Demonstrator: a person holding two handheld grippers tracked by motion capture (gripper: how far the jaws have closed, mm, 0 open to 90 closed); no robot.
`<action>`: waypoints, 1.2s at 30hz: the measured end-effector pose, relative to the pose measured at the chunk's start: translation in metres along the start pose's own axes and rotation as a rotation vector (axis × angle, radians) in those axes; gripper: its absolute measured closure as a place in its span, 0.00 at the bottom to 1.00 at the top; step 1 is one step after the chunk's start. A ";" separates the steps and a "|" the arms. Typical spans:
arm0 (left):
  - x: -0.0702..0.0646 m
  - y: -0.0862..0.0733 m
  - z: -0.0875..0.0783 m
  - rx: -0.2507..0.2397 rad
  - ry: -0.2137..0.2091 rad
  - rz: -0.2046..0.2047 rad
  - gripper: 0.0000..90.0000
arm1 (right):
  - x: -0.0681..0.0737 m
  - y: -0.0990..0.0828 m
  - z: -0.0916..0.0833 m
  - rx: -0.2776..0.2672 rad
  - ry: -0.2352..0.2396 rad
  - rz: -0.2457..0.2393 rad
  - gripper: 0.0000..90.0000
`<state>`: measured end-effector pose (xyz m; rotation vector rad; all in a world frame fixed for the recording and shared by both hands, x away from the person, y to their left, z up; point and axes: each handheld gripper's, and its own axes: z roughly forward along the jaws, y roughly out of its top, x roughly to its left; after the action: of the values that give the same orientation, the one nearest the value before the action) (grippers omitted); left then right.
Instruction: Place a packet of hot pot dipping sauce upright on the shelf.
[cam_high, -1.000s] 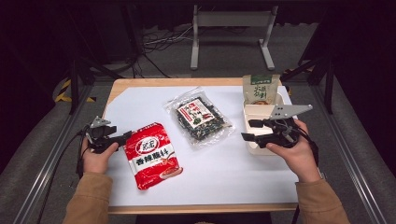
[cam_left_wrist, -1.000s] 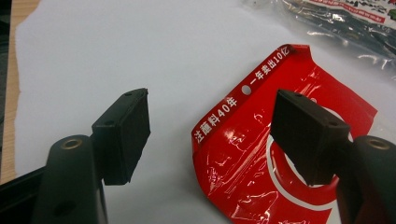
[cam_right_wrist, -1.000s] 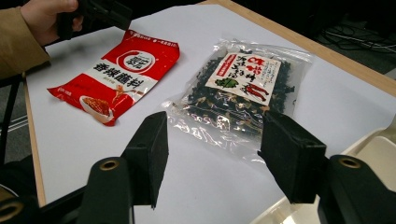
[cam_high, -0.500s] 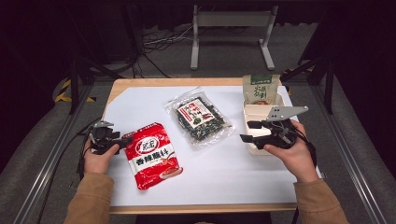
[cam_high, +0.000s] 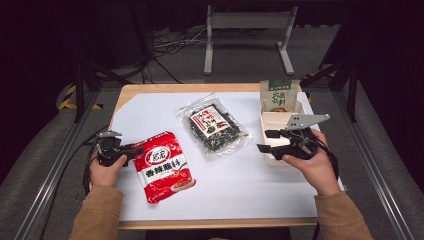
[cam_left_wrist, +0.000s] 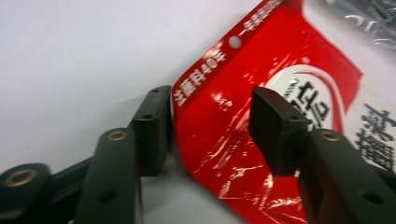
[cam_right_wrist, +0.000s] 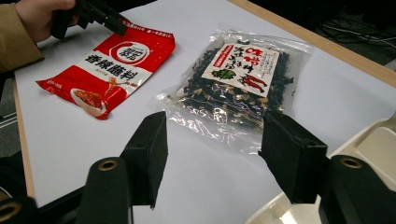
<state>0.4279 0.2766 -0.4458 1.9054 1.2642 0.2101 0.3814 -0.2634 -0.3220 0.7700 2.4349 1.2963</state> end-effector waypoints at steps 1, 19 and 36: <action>-0.003 0.001 -0.002 -0.004 -0.007 0.013 0.59 | 0.000 0.000 0.000 0.000 -0.001 0.003 0.45; -0.019 -0.004 -0.007 -0.039 -0.086 0.109 0.67 | 0.001 -0.001 0.004 -0.001 0.013 -0.014 0.46; -0.015 -0.002 0.001 0.010 -0.021 0.059 0.99 | 0.003 -0.001 0.010 0.048 0.046 -0.049 0.62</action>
<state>0.4200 0.2636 -0.4434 1.9506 1.1984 0.2139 0.3831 -0.2553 -0.3288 0.6954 2.5131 1.2550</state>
